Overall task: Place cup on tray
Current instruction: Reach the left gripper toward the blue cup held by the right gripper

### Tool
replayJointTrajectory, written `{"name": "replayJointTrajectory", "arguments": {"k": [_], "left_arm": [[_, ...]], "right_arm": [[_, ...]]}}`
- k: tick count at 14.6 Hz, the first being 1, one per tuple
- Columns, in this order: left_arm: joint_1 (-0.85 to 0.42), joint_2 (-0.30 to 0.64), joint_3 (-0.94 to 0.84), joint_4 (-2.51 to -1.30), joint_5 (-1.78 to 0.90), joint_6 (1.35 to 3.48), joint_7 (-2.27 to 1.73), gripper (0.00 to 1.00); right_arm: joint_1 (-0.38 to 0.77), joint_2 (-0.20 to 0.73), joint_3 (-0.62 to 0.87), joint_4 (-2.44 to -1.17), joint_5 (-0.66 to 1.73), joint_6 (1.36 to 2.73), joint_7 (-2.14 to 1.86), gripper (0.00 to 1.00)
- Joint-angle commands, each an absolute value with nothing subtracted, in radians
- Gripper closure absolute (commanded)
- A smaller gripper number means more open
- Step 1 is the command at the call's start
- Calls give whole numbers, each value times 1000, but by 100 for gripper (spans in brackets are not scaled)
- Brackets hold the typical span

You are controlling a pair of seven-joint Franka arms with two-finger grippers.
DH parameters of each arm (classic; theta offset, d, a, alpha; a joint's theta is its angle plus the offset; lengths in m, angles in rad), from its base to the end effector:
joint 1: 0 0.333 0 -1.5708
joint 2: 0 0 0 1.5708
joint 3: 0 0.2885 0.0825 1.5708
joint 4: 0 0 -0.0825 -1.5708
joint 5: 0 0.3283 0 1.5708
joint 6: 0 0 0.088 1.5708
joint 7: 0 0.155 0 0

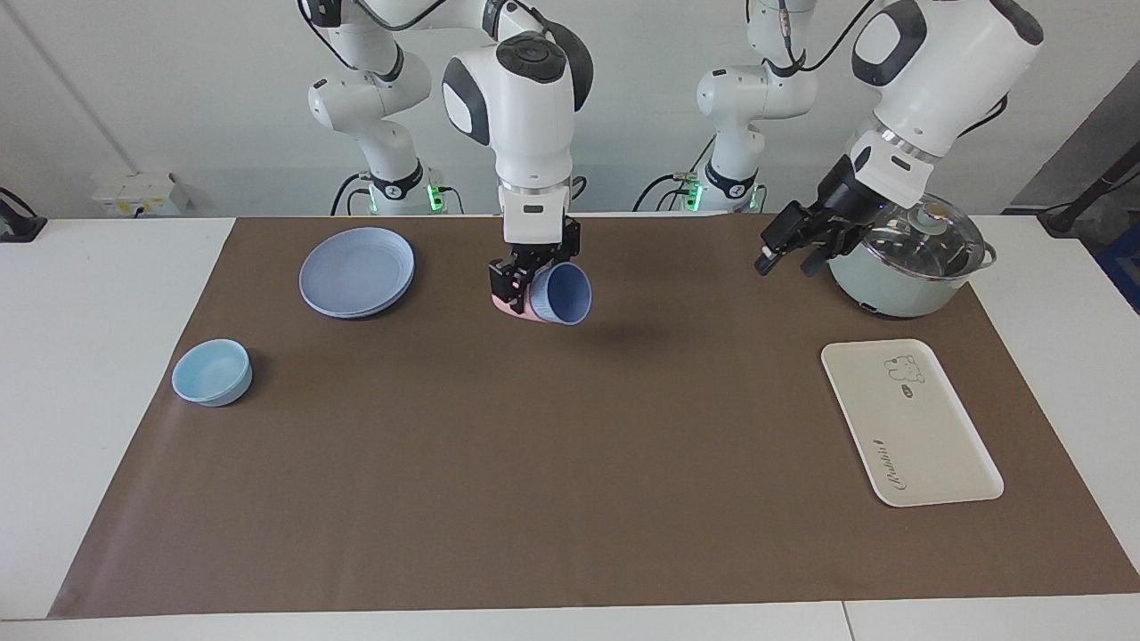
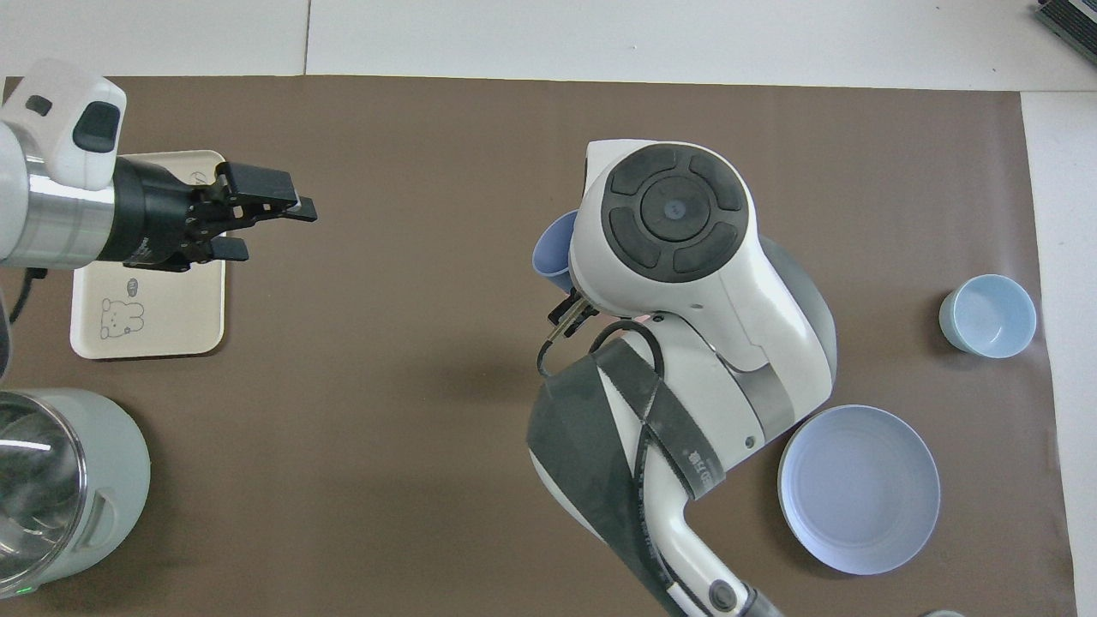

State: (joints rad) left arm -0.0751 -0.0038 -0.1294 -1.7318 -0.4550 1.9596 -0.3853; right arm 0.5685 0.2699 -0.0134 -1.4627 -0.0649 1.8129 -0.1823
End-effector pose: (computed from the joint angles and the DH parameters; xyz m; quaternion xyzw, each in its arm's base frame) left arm 0.5204 -0.1574 0.5323 0.9583 0.1479 0.0447 0.2403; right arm 0.5088 0.3066 0.4705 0.9290 0.3663 0.0456 0.0255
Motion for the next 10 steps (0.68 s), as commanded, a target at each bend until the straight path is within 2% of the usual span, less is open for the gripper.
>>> {"name": "replayJointTrajectory", "arguments": {"k": [1,4,10], "left_arm": [[-182,63,-118,-1764,-546,2139,-495,1],[-259,116,-118,-1764,-656,2242,-500,4],[-386,126,-118,-1773,-692,2263,-500,6]], "right_arm": [[574,284,-12,-1442,-94,1818,-152,100],[574,284,-12,-1442,-94,1819,-152,100],[572,284,-14,-1445,-94,1825,-152,100]]}}
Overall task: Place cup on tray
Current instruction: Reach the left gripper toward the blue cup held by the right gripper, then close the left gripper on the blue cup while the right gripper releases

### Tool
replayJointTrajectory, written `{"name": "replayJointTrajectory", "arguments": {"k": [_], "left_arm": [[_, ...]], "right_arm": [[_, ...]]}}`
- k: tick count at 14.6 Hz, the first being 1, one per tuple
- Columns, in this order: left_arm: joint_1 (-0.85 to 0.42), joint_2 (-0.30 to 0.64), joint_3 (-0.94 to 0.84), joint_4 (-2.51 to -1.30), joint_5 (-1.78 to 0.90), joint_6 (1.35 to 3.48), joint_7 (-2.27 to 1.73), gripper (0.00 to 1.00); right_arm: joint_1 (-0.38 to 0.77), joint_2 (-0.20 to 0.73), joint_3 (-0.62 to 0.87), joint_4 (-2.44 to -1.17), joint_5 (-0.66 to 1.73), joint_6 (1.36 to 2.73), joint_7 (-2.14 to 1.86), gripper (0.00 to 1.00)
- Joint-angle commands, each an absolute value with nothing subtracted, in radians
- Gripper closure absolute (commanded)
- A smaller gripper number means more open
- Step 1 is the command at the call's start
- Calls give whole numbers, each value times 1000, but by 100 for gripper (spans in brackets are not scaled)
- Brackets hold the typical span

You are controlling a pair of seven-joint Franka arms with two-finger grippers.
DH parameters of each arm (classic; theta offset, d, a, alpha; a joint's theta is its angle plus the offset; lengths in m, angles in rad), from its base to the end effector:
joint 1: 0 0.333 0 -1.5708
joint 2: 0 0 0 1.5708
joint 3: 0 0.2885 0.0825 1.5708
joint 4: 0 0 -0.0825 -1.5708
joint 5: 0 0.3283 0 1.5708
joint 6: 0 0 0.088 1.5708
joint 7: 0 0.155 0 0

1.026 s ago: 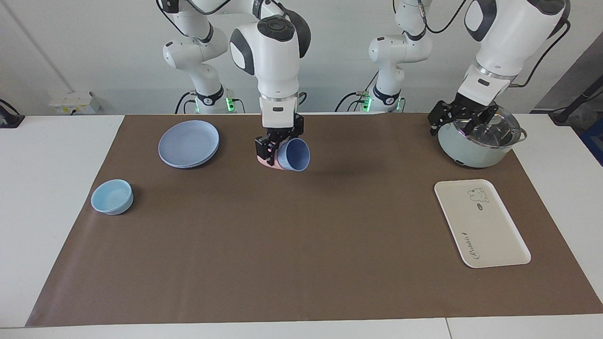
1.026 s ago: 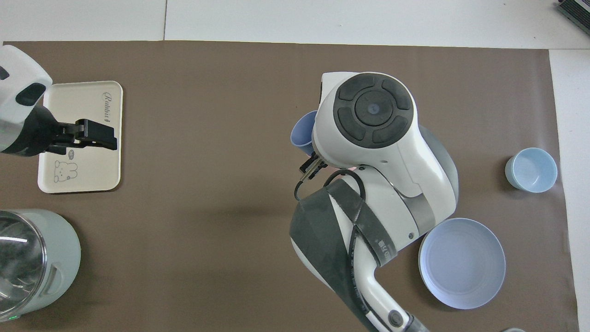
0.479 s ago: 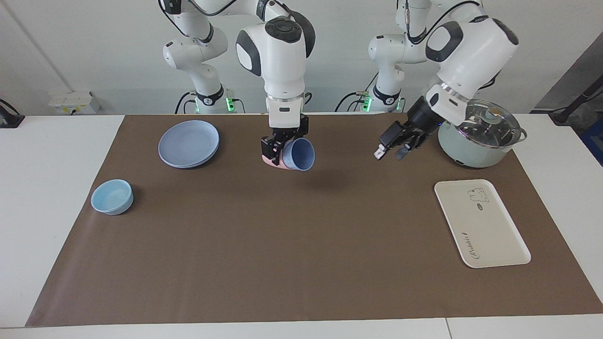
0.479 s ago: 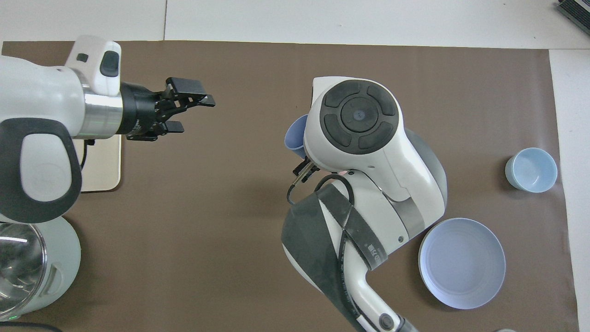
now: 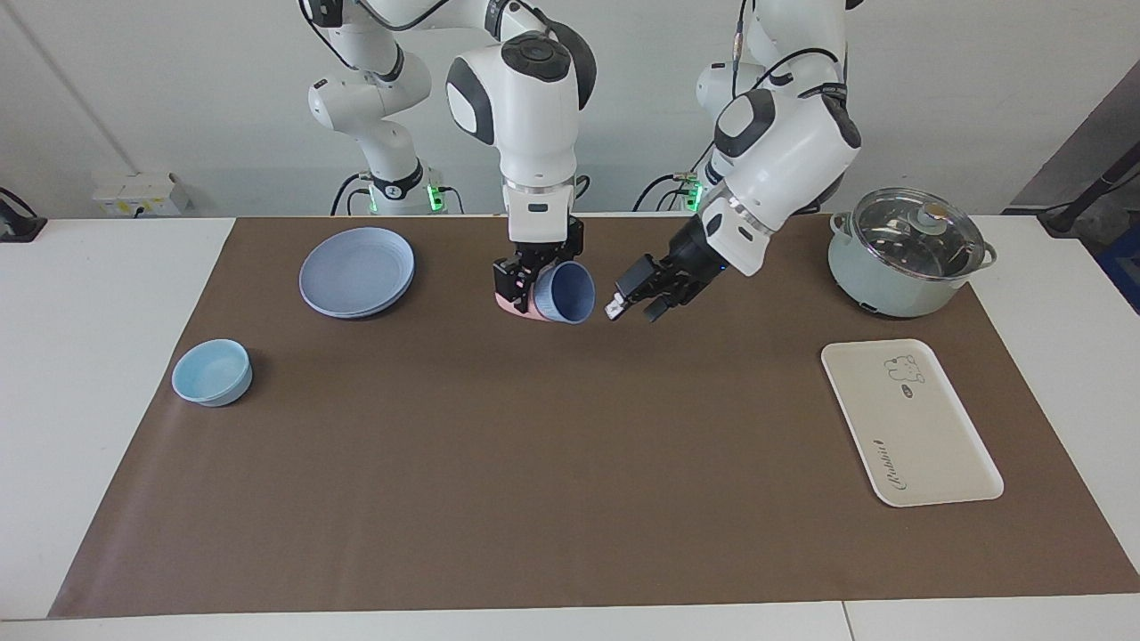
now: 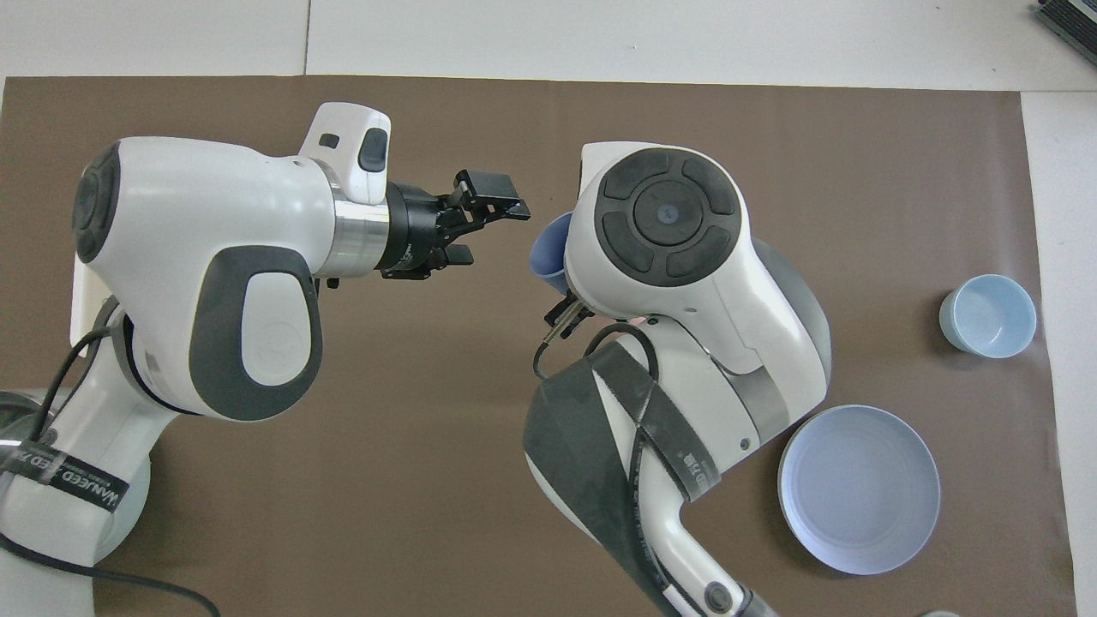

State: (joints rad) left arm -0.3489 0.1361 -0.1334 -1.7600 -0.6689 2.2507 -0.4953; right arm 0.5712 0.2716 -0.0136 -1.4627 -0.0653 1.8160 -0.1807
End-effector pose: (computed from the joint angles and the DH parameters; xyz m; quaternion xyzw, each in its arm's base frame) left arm 0.5135 -0.3107 0.4808 0.9259 0.1660 0.0075 0.3393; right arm 0.5086 0.3082 0.4698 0.9288 0.3668 0.0464 0.0255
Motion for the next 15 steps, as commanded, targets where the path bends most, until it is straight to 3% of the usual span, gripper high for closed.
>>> {"name": "replayJointTrajectory", "arguments": {"k": [1,3,6,8,10,13,15], "left_arm": [[-393,124,-118,-1773,-690,2254,-500,7],[-439,118,-115,-1793,-689,2261,-489,10],[-453,115,-114,-1798,-661,2264,-456,30],[-448,115,-114,-1798,-599,2252,-449,66],[-442,121,-114,-1787,-556,2255,-449,81],[-445,123,-115,-1781,-441,2253,-448,97],[-452,123,-117,-1782,-437,2249,-448,100]], "right_arm": [[572,284,-12,-1445,-94,1825,-152,100],[572,284,-12,-1445,-92,1825,-152,100],[572,284,-12,-1445,-94,1825,-152,100],[572,284,-12,-1445,-92,1827,-152,100],[572,284,-12,-1445,-94,1827,-152,100],[572,284,-12,-1447,-92,1833,-152,100],[572,282,-14,-1454,-91,1845,-152,100]]}}
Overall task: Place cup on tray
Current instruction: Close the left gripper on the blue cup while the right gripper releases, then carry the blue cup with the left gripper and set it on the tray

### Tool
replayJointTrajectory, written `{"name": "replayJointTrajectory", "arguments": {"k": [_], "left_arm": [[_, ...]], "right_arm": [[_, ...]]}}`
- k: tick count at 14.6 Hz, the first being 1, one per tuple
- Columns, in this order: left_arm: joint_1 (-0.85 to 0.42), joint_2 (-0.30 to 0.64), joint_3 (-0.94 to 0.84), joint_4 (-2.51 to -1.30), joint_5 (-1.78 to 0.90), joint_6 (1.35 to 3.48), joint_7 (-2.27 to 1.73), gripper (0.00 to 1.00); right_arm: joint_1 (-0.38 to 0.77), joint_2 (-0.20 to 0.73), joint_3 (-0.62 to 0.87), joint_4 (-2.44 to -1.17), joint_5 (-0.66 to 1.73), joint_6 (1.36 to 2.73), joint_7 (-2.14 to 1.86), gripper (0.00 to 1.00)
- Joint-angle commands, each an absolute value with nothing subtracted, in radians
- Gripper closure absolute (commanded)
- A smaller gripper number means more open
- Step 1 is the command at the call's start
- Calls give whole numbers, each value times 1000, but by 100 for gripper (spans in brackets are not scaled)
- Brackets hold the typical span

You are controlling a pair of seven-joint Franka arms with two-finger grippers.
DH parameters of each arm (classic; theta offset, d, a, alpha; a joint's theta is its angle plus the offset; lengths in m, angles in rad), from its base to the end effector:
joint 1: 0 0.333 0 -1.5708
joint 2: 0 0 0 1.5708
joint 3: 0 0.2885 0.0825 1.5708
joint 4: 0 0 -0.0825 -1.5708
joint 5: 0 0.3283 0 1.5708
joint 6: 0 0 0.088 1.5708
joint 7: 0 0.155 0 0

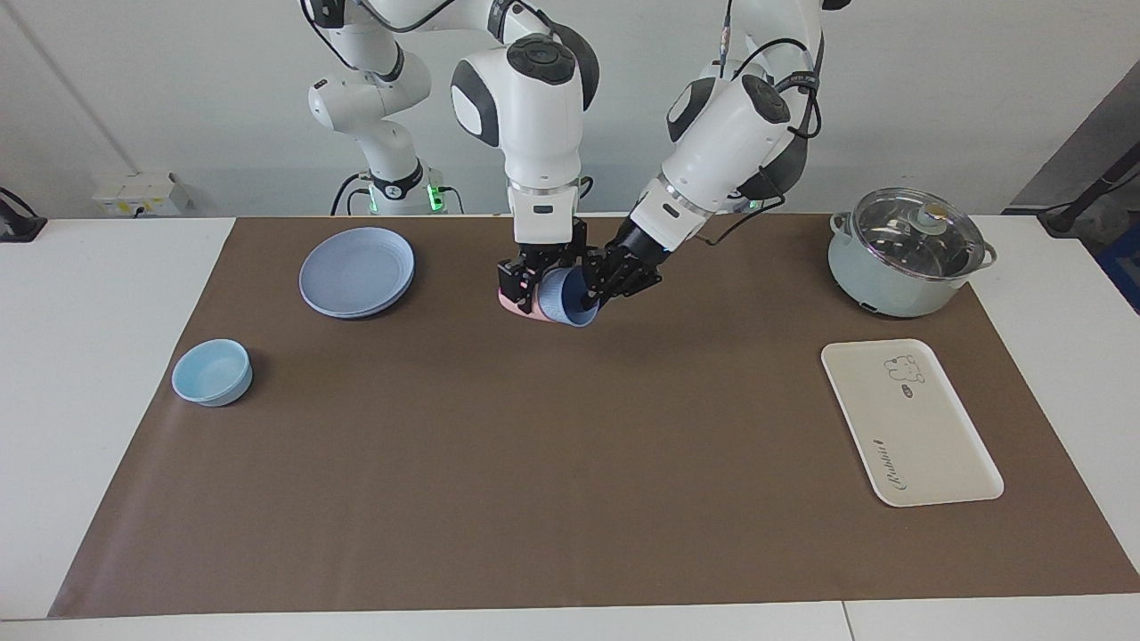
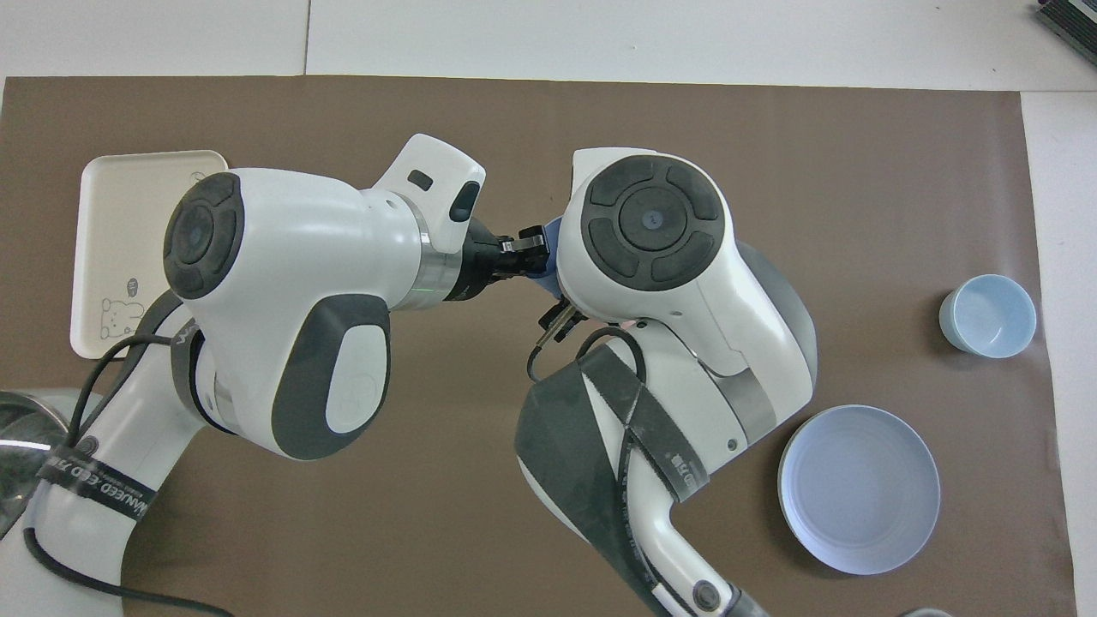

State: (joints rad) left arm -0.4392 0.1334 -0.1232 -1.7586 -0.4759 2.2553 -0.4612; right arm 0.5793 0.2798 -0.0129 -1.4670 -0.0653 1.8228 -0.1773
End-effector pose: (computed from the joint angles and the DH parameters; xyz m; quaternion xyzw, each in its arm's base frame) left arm 0.4911 -0.3409 0.4768 0.9586 0.0670 0.0478 0.2727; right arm 0.5072 0.3135 0.4637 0.9278 0.3696 0.0438 0.0257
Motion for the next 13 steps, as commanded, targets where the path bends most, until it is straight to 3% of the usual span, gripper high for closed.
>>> {"name": "replayJointTrajectory", "arguments": {"k": [1,4,9,13], "left_arm": [[-453,123,-117,-1779,-437,2244,-448,100],[-449,127,-118,-1743,-446,2194,-448,100],[-393,189,-109,-1560,-453,2056,-456,100],[-289,170,-104,-1545,-413,2039,-443,100]], "right_arm": [[572,282,-12,-1454,-92,1845,-152,100],[572,282,-14,-1454,-91,1845,-152,100],[571,282,-12,-1454,-91,1845,-152,100],[571,282,-14,-1454,-91,1845,-152,100]]}}
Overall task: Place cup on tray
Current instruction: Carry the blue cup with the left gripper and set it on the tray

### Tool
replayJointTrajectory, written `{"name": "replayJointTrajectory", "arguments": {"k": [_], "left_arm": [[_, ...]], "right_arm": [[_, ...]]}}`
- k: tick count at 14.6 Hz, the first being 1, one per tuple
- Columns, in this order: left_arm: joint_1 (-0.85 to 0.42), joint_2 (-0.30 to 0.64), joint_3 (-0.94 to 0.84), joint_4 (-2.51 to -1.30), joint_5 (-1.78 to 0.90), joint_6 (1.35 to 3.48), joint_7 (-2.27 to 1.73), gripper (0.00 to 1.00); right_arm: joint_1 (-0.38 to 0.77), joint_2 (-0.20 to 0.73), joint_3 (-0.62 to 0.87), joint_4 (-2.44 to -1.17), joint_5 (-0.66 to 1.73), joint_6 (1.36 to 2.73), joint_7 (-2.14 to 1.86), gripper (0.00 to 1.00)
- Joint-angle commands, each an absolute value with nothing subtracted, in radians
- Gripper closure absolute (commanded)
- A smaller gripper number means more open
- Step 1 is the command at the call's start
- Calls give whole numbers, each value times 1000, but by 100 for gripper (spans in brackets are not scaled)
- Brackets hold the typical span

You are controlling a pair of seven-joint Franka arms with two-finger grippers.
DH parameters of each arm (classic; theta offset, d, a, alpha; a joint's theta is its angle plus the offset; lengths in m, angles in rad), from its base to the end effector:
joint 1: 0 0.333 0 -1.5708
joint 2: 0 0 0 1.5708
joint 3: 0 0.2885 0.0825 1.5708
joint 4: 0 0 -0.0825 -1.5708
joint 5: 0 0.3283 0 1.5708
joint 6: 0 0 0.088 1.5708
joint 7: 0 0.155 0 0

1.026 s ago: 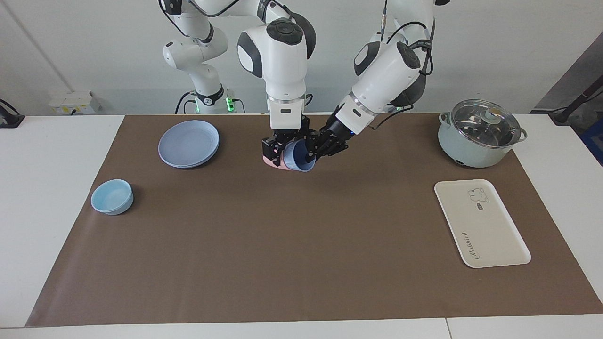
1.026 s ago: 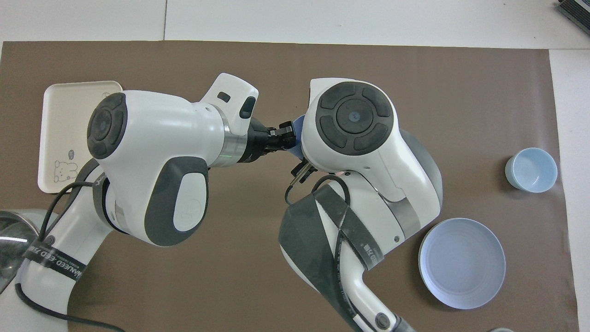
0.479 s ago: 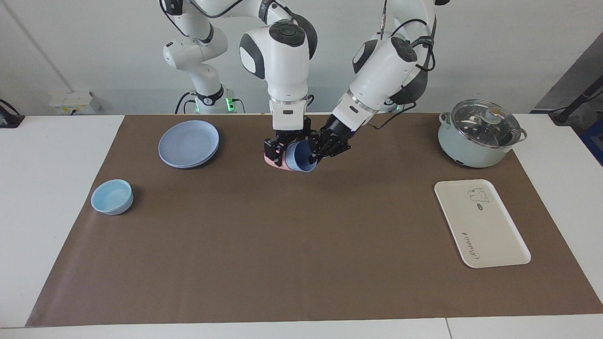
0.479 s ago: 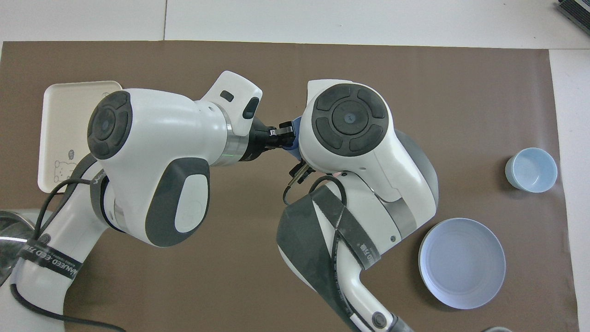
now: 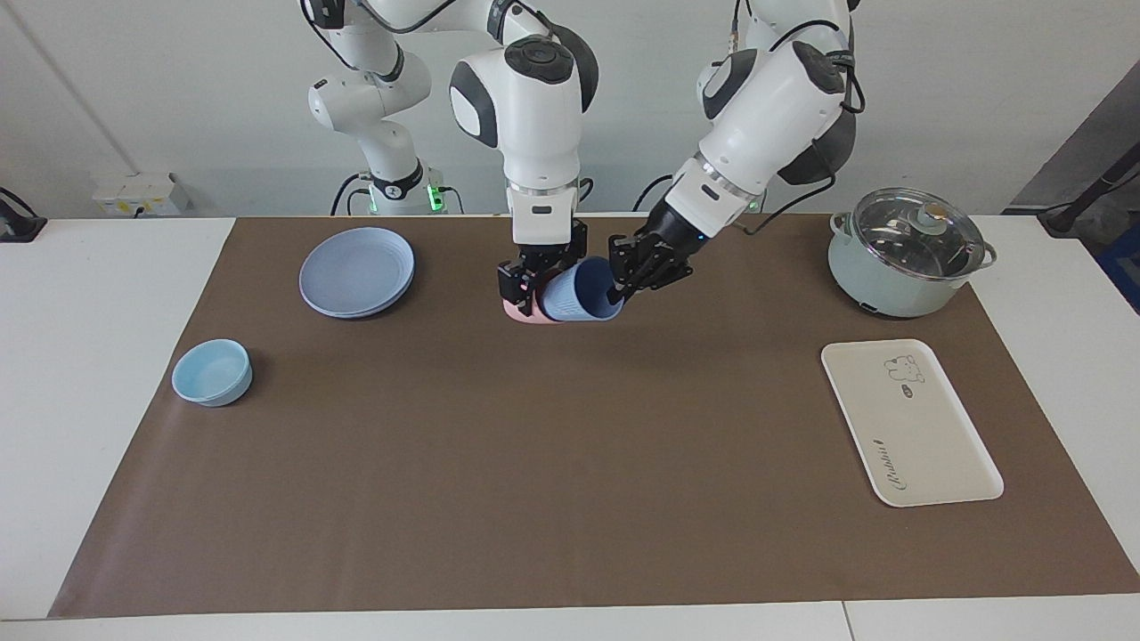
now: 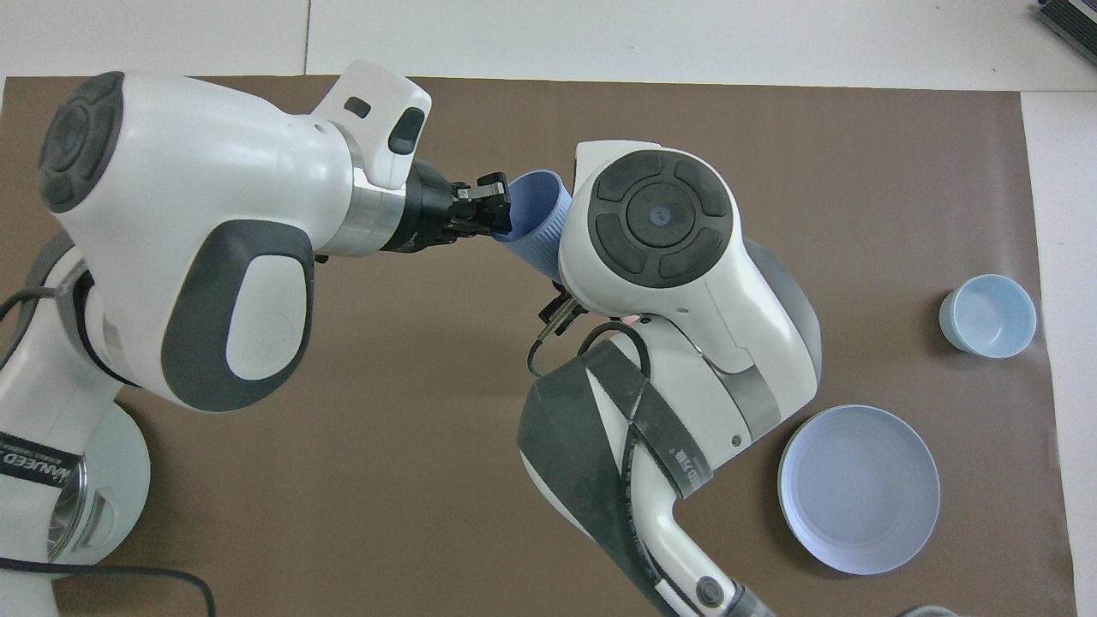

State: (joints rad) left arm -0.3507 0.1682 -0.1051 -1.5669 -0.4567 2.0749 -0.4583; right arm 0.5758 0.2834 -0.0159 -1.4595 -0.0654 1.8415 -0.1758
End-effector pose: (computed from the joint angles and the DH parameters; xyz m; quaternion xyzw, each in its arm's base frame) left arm 0.5253 -0.2985 0.5252 0.9579 0.0775 0.0497 0.2720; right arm 0.5125 0.3127 0.4667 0.9287 0.3660 0.0549 0.0241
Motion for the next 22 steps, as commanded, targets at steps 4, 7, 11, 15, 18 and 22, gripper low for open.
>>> {"name": "replayJointTrajectory", "arguments": {"k": [4,7,11,15,18,22], "left_arm": [[-131,140,-101,-1557,-330,2023,-281,100],[22,137,-100,-1578,-327,2039,-106,100],[224,62,-100,-1748,-325,2121,169,100],[325,24,-101,-1985,-327,2425,374,100],[345,93,-101,-2000,-328,2584,408,100],[330,170,-104,-2037,-337,2730,405,100]], "right_arm": [[539,282,-15,-1453,-72,1893,-141,100],[457,284,-15,-1454,-51,1986,-150,100],[300,284,-15,-1500,199,2182,-370,100],[134,249,-15,-1661,570,2321,-798,100],[42,212,-17,-1839,922,2396,-1262,100],[-75,221,-17,-1928,1115,2378,-1596,100]]}}
